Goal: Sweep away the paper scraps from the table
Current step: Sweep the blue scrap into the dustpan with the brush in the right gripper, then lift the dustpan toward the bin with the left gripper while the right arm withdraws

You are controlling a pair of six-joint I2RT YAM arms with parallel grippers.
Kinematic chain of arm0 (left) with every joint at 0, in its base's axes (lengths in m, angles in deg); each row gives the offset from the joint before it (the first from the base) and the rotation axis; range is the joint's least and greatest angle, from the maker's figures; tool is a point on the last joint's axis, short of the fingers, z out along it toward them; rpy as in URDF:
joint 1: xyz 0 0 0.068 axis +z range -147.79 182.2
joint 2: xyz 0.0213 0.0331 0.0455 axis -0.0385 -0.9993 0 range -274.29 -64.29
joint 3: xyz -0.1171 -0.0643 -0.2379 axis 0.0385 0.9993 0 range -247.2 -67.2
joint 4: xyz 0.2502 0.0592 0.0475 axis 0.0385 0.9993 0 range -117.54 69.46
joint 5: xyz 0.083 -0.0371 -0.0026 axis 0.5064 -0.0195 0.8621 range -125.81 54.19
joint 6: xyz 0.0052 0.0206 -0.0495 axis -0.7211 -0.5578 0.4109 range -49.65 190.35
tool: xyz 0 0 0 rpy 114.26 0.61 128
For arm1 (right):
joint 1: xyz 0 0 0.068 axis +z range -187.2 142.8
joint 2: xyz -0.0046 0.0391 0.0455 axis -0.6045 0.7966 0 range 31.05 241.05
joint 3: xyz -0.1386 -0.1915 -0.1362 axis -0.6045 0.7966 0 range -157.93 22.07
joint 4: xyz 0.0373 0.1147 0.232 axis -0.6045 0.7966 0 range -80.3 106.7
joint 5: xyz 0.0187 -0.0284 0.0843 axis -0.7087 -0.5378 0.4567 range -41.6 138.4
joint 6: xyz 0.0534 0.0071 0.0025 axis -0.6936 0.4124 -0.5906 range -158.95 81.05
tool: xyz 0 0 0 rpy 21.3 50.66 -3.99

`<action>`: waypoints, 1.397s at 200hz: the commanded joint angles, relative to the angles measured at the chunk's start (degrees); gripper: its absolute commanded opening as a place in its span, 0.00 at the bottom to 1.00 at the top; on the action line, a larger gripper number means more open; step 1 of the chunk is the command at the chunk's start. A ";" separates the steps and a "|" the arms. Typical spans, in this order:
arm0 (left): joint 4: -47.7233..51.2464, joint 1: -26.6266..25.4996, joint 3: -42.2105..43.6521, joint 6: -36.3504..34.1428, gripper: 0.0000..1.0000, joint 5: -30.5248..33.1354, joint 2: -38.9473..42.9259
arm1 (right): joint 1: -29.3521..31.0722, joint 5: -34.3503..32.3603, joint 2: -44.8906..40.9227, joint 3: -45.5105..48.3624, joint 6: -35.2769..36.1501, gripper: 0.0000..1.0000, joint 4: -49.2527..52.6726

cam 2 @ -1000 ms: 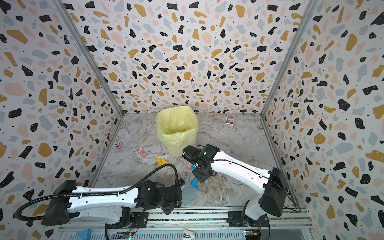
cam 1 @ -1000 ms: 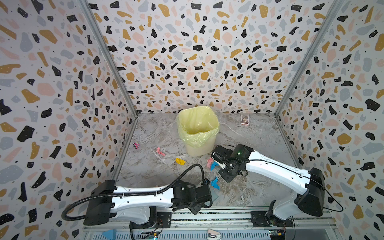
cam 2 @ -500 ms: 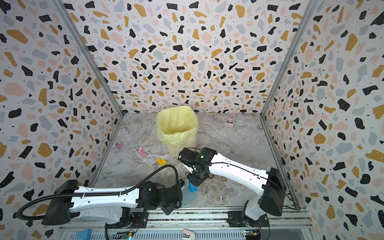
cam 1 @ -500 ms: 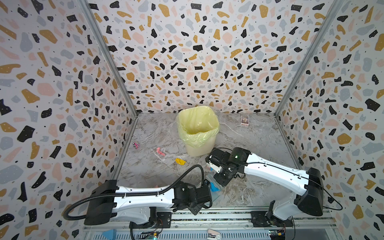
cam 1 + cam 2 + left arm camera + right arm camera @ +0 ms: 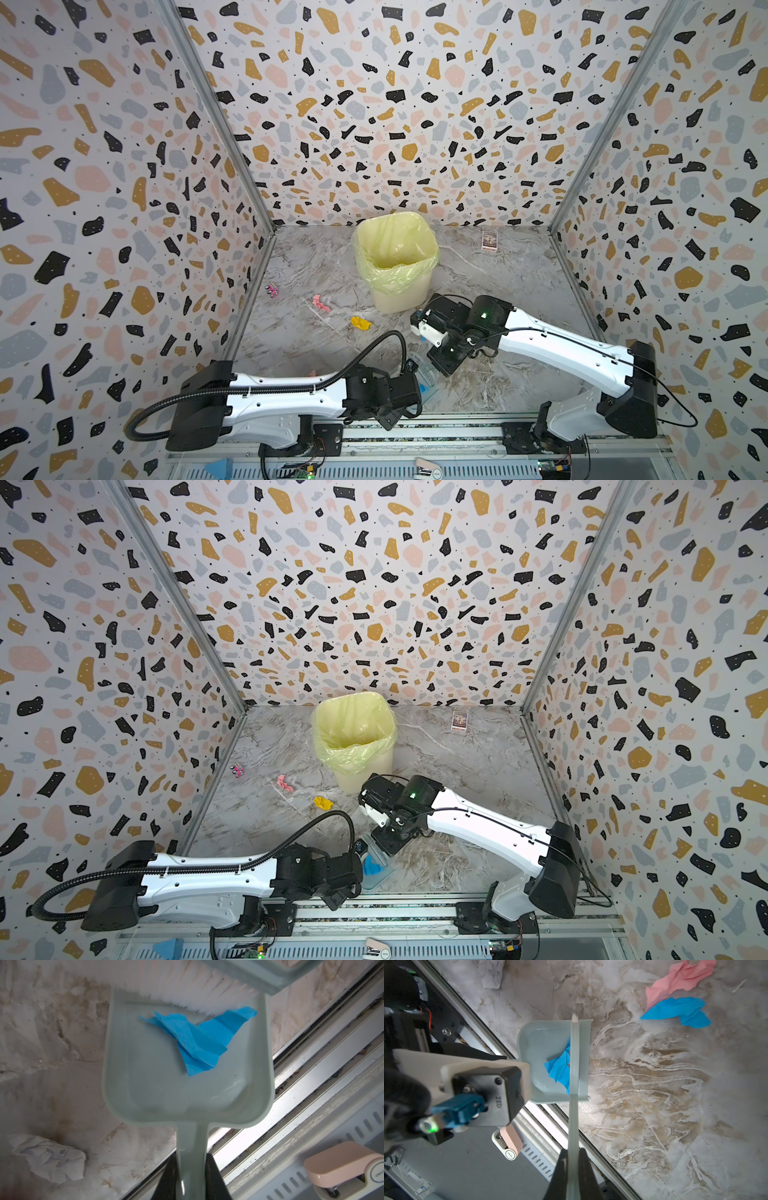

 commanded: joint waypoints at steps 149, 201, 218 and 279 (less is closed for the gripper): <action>-1.28 -0.25 0.58 0.08 0.00 1.80 0.00 | 0.77 6.65 -1.85 0.78 -0.03 0.00 -3.58; -1.80 -0.26 0.78 0.16 0.00 3.73 1.17 | -3.53 2.03 -5.03 0.56 -0.05 0.00 -0.07; -2.29 -0.26 0.91 0.11 0.00 4.72 2.20 | -5.65 1.00 -6.53 0.22 0.39 0.00 0.76; -3.19 -0.26 -1.14 -1.48 0.00 9.15 7.45 | -14.26 -0.78 -13.59 2.19 0.27 0.00 -0.72</action>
